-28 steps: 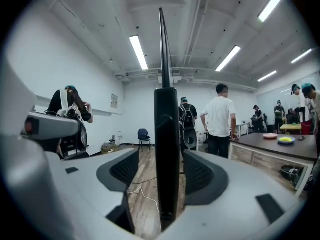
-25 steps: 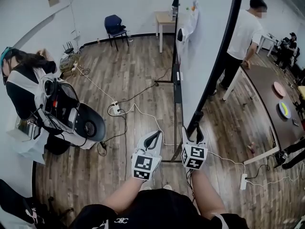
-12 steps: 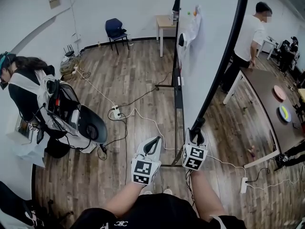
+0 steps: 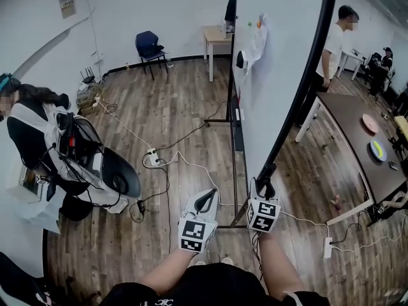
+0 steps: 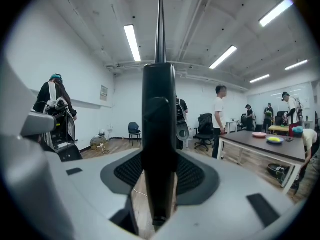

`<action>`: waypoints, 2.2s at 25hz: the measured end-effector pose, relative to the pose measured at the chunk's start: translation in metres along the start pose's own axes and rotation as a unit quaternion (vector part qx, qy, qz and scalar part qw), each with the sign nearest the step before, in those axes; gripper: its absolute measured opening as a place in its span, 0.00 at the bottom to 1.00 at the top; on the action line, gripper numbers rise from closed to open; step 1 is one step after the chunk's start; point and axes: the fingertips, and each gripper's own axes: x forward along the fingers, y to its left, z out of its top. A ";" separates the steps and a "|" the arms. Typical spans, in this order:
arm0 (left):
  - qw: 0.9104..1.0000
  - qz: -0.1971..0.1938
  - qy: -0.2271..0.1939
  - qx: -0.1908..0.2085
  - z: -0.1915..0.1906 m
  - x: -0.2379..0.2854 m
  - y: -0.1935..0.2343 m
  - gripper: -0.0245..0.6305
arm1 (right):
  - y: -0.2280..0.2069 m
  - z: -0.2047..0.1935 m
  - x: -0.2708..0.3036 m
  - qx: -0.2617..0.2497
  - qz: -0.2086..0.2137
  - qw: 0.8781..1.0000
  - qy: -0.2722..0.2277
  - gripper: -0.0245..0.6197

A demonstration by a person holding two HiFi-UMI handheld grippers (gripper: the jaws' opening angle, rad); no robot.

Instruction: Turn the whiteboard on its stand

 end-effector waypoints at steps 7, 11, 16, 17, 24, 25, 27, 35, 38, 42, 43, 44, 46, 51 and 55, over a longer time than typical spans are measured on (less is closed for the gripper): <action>1.000 -0.013 0.000 -0.004 -0.003 -0.018 0.014 0.05 | 0.001 0.000 -0.009 0.000 -0.003 1.000 -0.002 0.35; 1.000 -0.018 0.006 -0.012 -0.011 -0.028 0.022 0.05 | 0.001 -0.003 -0.016 0.003 -0.010 1.000 -0.001 0.35; 0.999 -0.027 0.005 -0.016 -0.012 -0.032 0.019 0.05 | 0.002 -0.003 -0.021 0.003 -0.015 1.000 0.003 0.35; 0.999 -0.029 0.003 -0.014 -0.011 -0.034 0.016 0.05 | 0.001 -0.004 -0.023 0.003 -0.015 1.000 0.004 0.35; 1.000 -0.024 -0.004 -0.006 -0.004 -0.047 -0.008 0.05 | -0.003 -0.008 -0.041 0.004 -0.017 1.000 0.009 0.35; 1.000 -0.025 -0.003 -0.007 -0.004 -0.049 -0.014 0.05 | -0.004 -0.008 -0.043 0.003 -0.017 1.000 0.011 0.35; 1.000 -0.027 -0.002 -0.010 -0.005 -0.052 -0.027 0.05 | -0.007 -0.010 -0.048 0.002 -0.018 1.000 0.013 0.35; 1.000 -0.018 0.007 -0.005 -0.010 -0.061 -0.056 0.05 | -0.022 -0.014 -0.070 0.004 -0.017 1.000 0.010 0.35; 1.000 -0.016 0.011 -0.008 -0.013 -0.066 -0.061 0.05 | -0.023 -0.016 -0.078 0.003 -0.016 1.000 0.008 0.35; 1.000 -0.016 0.017 -0.008 -0.018 -0.070 -0.075 0.05 | -0.034 -0.020 -0.091 0.004 -0.017 1.000 0.005 0.35; 1.000 -0.017 0.018 -0.008 -0.018 -0.070 -0.078 0.05 | -0.038 -0.021 -0.095 0.005 -0.017 1.000 0.005 0.35; 1.000 -0.017 0.018 -0.008 -0.018 -0.071 -0.081 0.05 | -0.040 -0.022 -0.098 0.005 -0.018 1.000 0.004 0.35; 1.000 -0.017 0.017 -0.007 -0.018 -0.074 -0.086 0.05 | -0.045 -0.025 -0.105 0.006 -0.019 1.000 0.004 0.35; 1.000 -0.017 0.017 -0.007 -0.016 -0.082 -0.095 0.05 | -0.053 -0.025 -0.122 0.007 -0.020 1.000 0.002 0.35; 1.000 -0.018 0.014 -0.003 -0.017 -0.089 -0.110 0.05 | -0.065 -0.030 -0.138 0.008 -0.024 1.000 0.001 0.35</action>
